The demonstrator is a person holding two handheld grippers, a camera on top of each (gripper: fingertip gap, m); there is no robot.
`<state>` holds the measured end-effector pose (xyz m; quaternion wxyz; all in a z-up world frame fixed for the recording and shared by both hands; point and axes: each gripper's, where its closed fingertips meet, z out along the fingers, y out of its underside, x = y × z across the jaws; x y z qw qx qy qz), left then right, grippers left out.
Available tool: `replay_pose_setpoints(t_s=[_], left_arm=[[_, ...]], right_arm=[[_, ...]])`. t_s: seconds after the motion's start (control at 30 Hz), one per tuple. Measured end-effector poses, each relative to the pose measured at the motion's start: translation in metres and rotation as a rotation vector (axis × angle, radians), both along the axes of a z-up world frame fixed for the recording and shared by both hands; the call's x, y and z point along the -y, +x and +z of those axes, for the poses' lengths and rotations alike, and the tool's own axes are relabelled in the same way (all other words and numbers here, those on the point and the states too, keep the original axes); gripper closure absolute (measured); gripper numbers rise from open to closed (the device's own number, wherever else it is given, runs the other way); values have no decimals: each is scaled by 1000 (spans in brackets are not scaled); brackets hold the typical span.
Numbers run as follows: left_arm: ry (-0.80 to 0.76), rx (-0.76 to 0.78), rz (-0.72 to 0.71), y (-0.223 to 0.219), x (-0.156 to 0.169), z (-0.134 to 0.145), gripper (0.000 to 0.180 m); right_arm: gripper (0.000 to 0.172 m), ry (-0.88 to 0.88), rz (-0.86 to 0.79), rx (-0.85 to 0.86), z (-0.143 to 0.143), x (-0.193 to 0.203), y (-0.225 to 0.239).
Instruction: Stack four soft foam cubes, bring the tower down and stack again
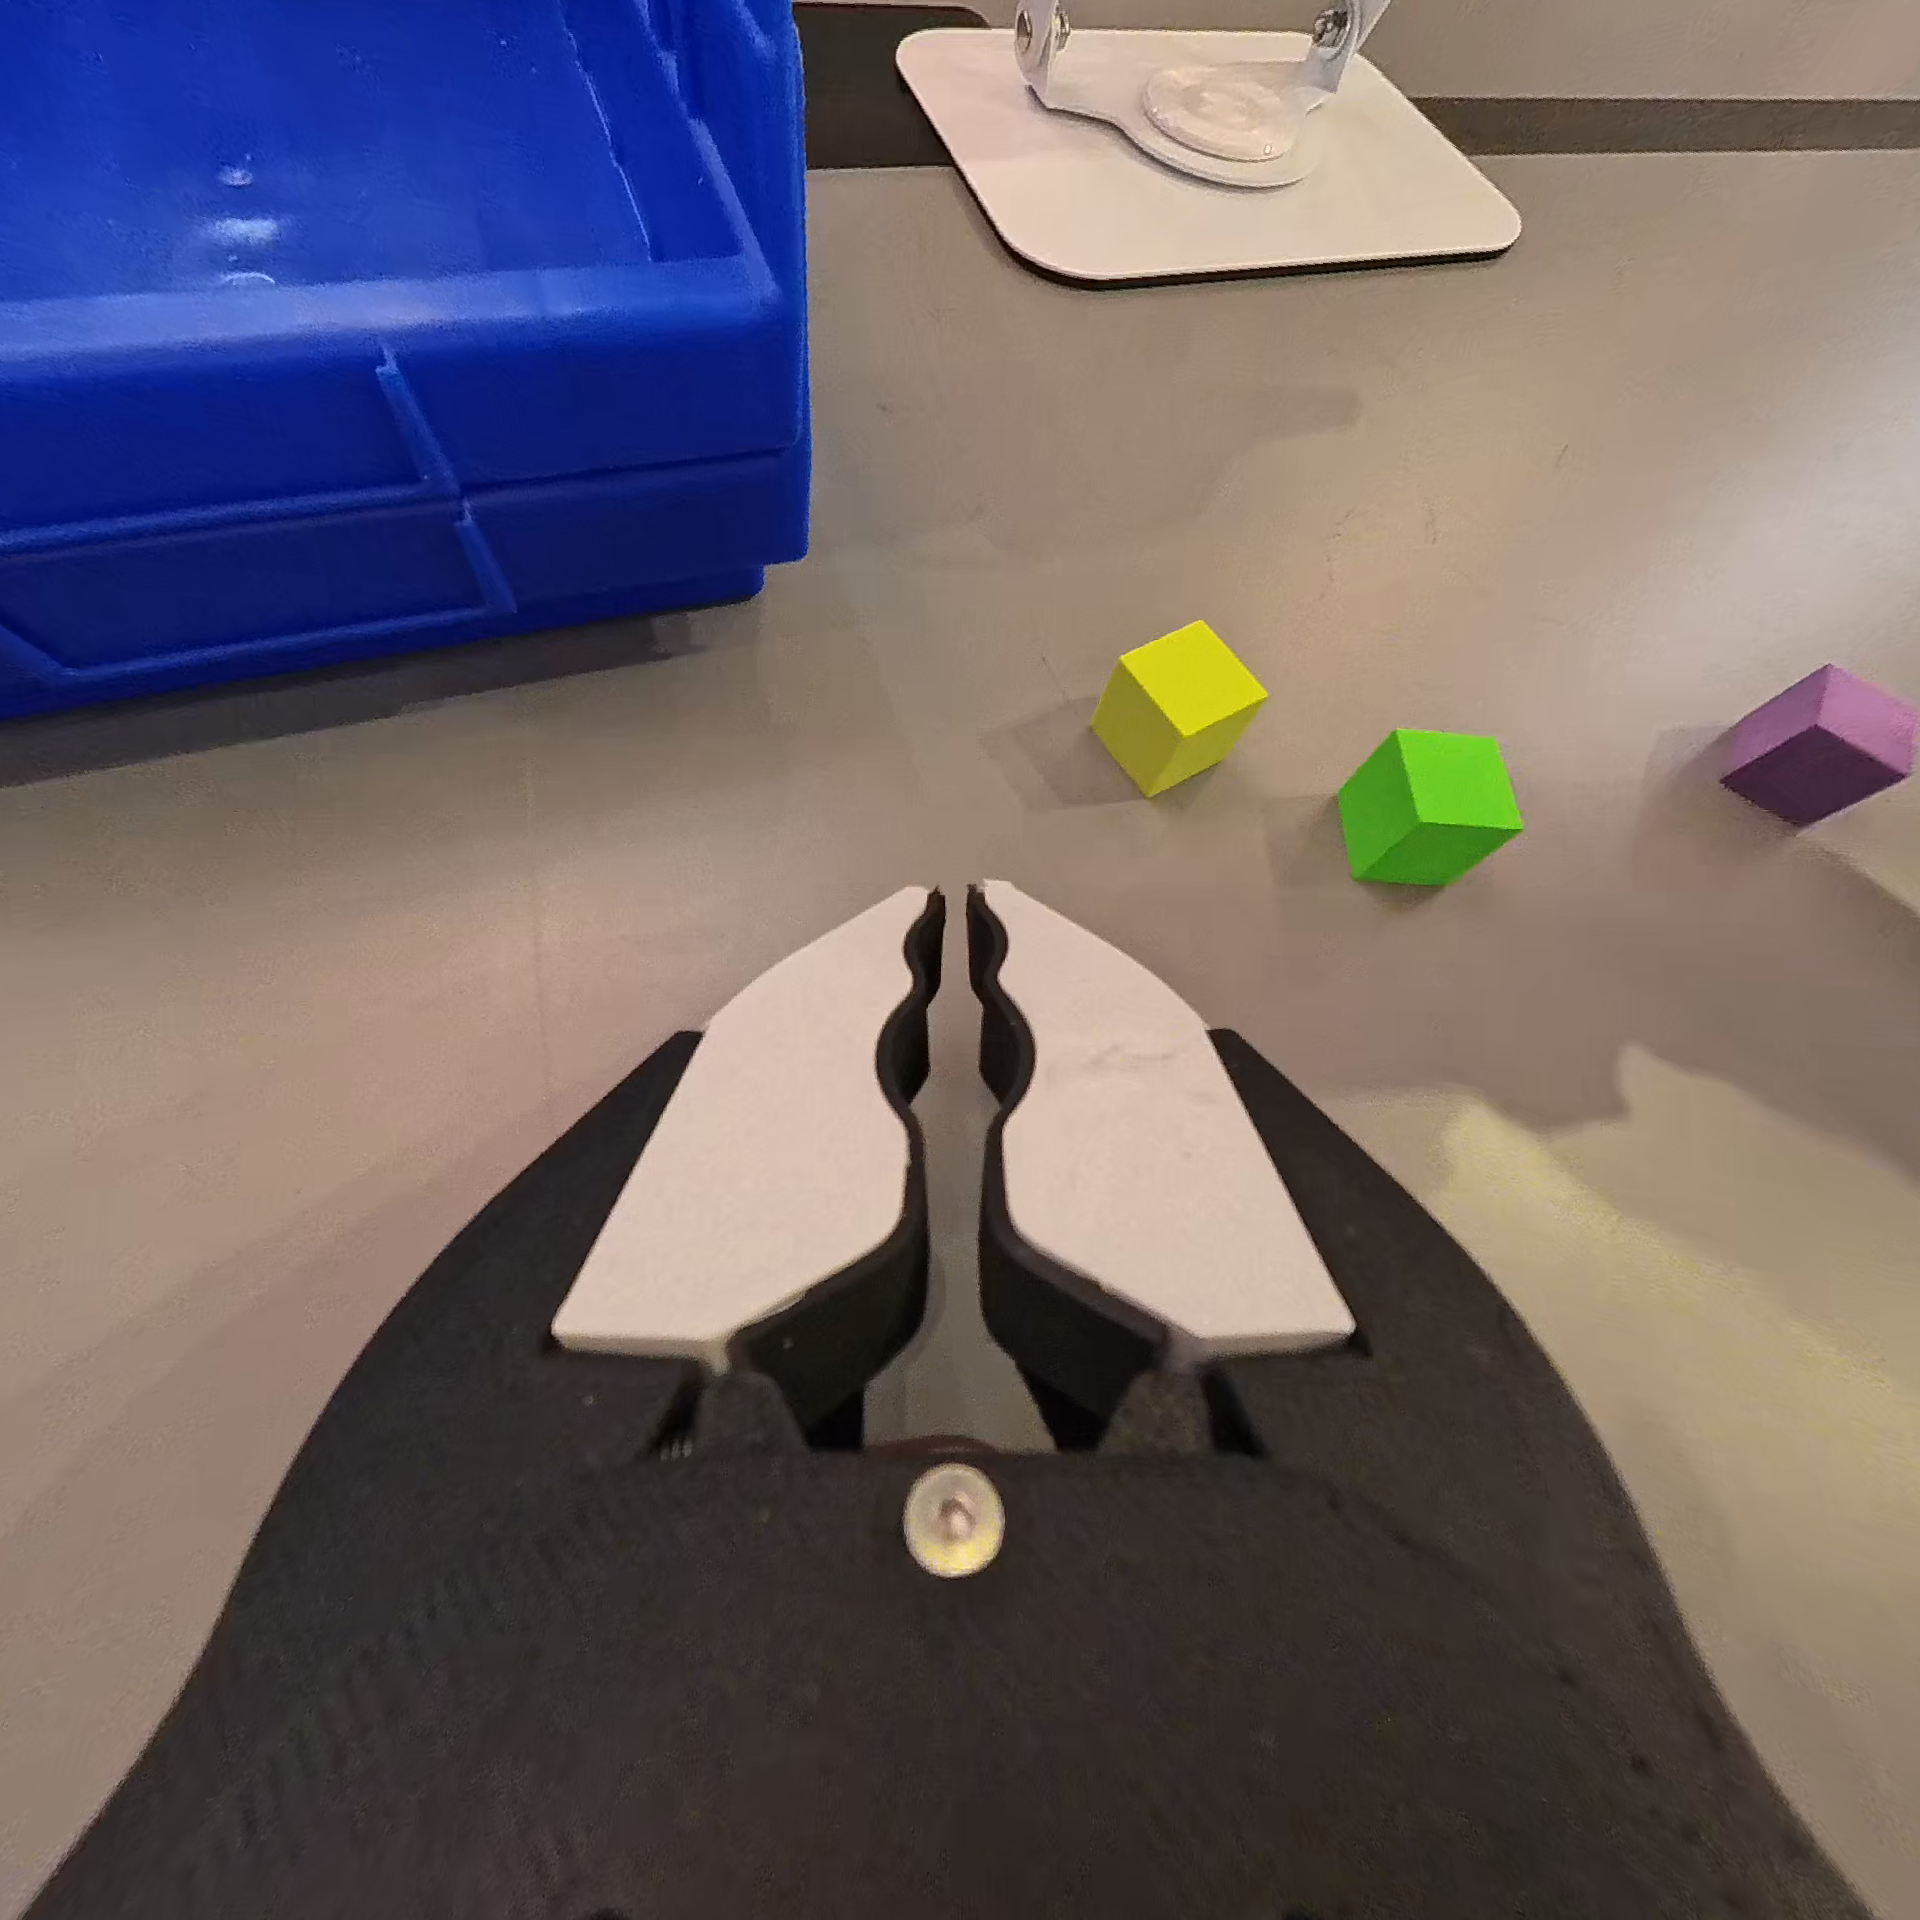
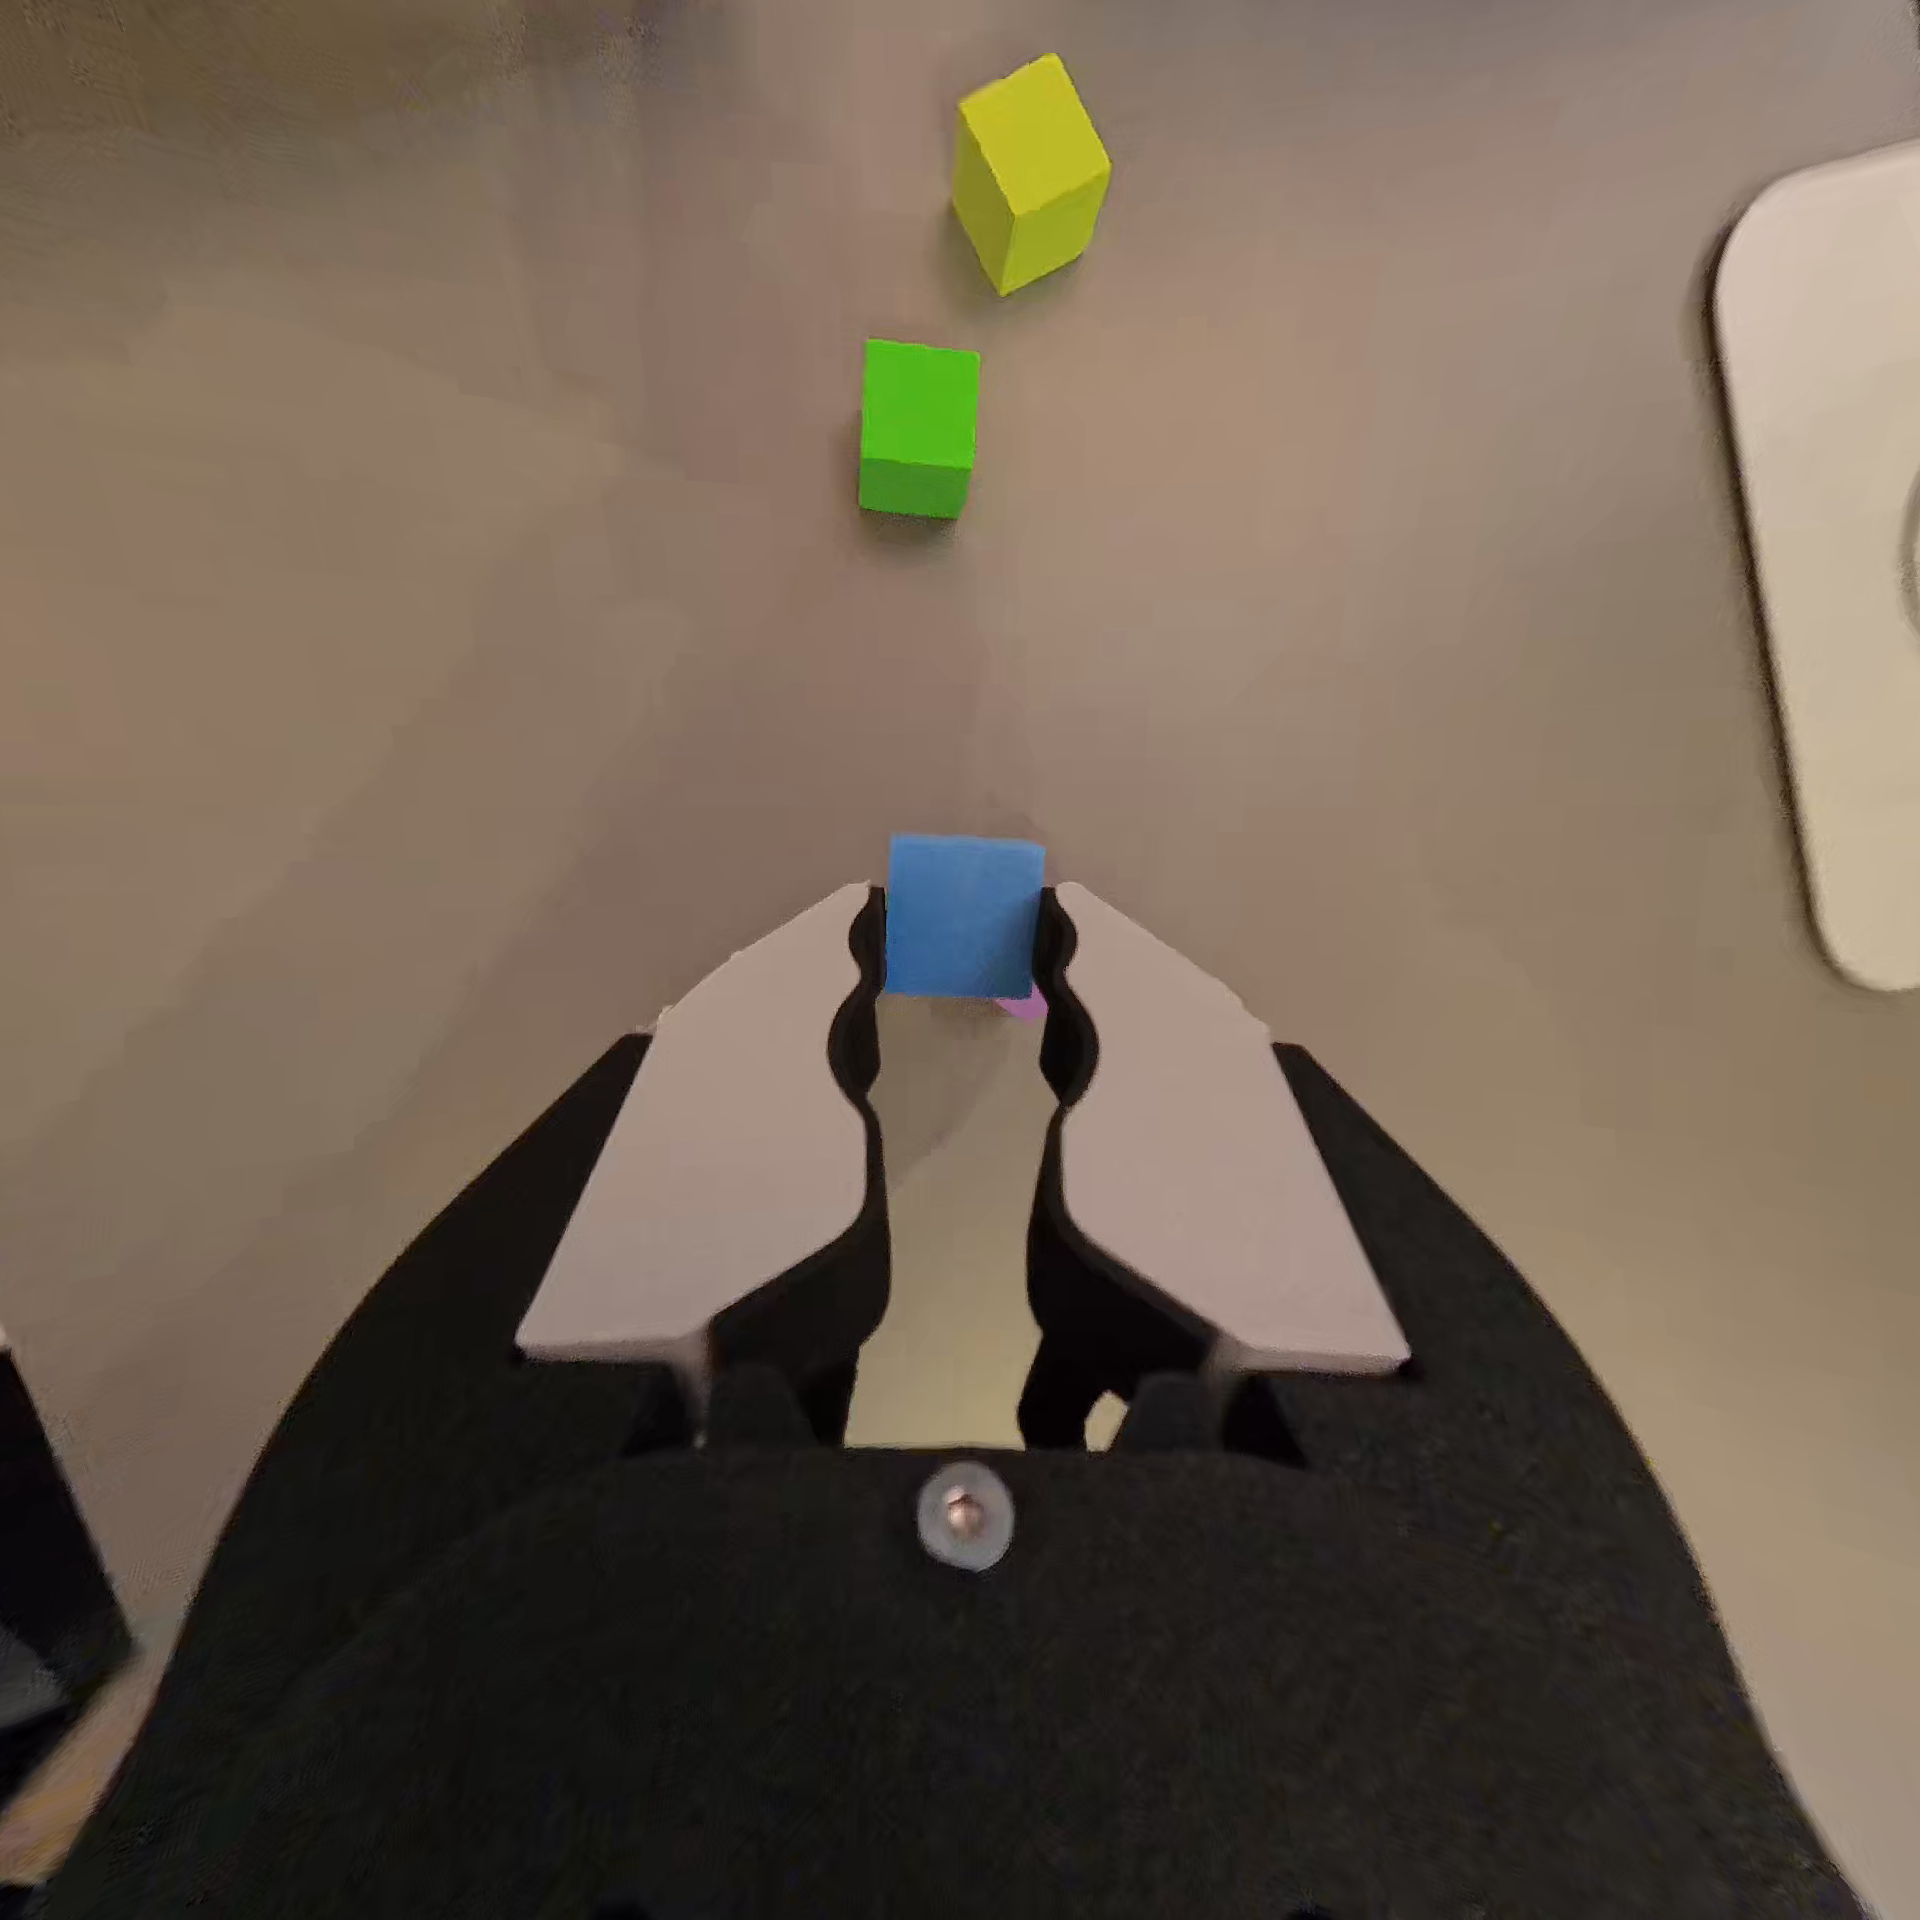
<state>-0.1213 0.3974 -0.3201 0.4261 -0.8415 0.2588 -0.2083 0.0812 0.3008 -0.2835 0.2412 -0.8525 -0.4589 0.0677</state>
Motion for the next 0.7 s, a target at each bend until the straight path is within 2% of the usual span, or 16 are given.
replay_pose_setpoints(t_s=[0.27,0.7], left_arm=[[-3,4,1,0,0,0,177],[-19,-11,-23,3,1,-3,177]], right_arm=[[145,37,372,128,-2,2,34],[145,-9,747,166,-11,4,21]])
